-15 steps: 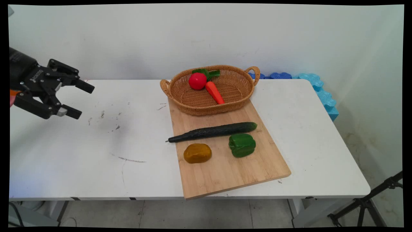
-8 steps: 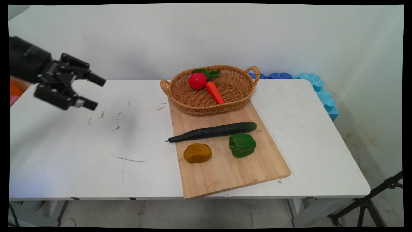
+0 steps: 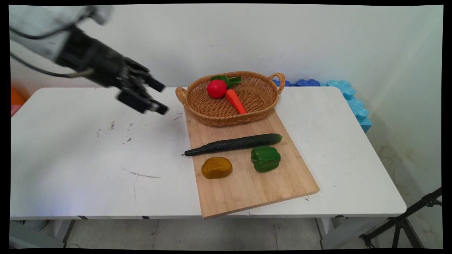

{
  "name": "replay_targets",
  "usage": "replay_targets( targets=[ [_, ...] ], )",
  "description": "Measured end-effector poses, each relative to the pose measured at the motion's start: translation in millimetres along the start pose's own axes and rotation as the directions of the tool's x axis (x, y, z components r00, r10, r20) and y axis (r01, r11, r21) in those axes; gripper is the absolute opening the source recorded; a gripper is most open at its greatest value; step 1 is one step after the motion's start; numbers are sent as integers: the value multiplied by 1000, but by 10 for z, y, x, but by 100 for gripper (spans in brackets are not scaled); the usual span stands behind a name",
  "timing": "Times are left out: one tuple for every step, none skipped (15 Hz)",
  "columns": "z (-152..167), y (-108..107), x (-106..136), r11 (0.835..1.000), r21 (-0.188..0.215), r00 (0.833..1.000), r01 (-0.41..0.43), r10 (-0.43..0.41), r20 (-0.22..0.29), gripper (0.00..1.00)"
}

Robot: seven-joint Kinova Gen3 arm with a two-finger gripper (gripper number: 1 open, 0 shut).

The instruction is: Pick up the cucumber from the cutting board

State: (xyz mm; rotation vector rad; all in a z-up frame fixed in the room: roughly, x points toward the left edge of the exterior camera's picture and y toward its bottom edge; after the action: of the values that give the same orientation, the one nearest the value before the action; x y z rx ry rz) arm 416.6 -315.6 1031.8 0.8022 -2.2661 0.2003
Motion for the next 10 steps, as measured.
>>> replay_targets(
  targets=[
    [168, 15, 102, 1000, 9, 1000, 14, -15, 14, 100],
    [322, 27, 184, 1000, 15, 999, 25, -25, 28, 100],
    [505, 28, 265, 999, 25, 998, 35, -36, 48, 100],
    [690, 20, 339, 999, 35, 997, 42, -44, 67, 100],
    [873, 4, 401, 998, 44, 995, 47, -50, 87, 100],
    [1035, -15, 447, 997, 51, 993, 49, -54, 104, 100],
    [1219, -42, 495, 997, 59, 991, 50, -57, 123, 100],
    [1373, -66, 529, 997, 64, 988, 52, -60, 139, 100],
    [1560, -93, 563, 996, 67, 985, 53, -63, 160, 100],
    [1705, -111, 588, 996, 68, 982, 52, -64, 175, 100]
  ],
)
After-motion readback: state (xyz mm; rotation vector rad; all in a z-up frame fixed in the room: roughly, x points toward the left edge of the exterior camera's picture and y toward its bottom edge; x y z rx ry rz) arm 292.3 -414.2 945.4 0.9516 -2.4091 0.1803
